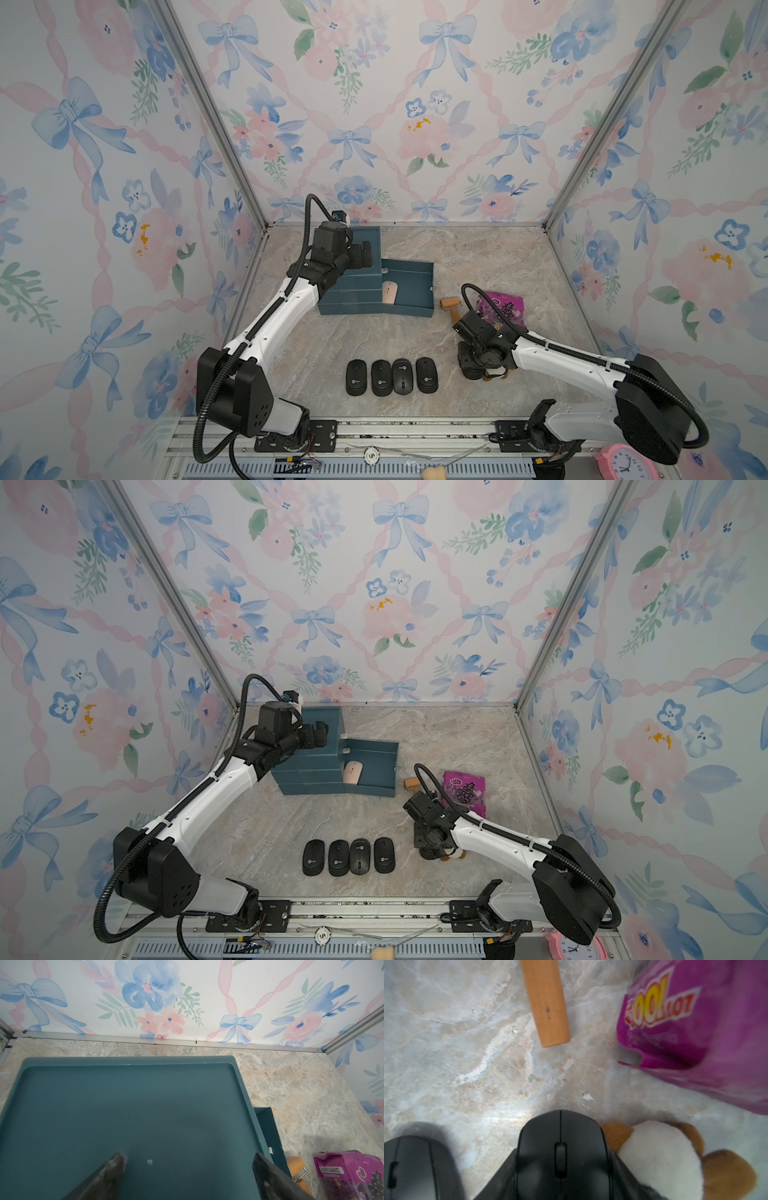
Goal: Take the mice out of the drawer
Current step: Place the mouse at the center of the board.
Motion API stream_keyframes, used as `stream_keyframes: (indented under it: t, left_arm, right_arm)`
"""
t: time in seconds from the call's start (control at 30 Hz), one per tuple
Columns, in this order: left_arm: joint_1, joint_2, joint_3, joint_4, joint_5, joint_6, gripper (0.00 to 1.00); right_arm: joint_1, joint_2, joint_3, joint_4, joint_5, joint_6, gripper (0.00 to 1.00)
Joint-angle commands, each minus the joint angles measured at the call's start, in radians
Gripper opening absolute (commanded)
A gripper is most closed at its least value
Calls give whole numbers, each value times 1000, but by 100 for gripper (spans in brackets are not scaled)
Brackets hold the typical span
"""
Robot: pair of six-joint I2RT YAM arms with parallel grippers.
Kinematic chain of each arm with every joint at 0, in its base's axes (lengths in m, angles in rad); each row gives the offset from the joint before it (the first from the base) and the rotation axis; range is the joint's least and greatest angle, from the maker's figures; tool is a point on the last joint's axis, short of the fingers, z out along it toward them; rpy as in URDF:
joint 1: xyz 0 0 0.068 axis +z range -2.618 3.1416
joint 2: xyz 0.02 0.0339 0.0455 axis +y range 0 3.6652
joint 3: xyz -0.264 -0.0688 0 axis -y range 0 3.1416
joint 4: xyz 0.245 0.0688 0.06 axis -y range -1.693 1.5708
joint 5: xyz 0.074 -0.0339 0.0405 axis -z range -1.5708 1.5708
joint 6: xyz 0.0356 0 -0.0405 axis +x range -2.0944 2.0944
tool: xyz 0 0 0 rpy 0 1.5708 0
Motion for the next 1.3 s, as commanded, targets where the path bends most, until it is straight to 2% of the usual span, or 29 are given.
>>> stream_keyframes:
  t: [0.0,0.4,1.27]
  left_arm:
    - [-10,-15,-23,-70,-6,-31,98]
    - [-10,-24,-35,-68,-12,-35,98]
    - [-10,-17,-34,-68,1,-3,98]
  right_arm:
    - [32,41,14,46,-25,24,36]
    - [117,156,47,100,-76,64,36]
    - [238,164,12,81,-38,230,40]
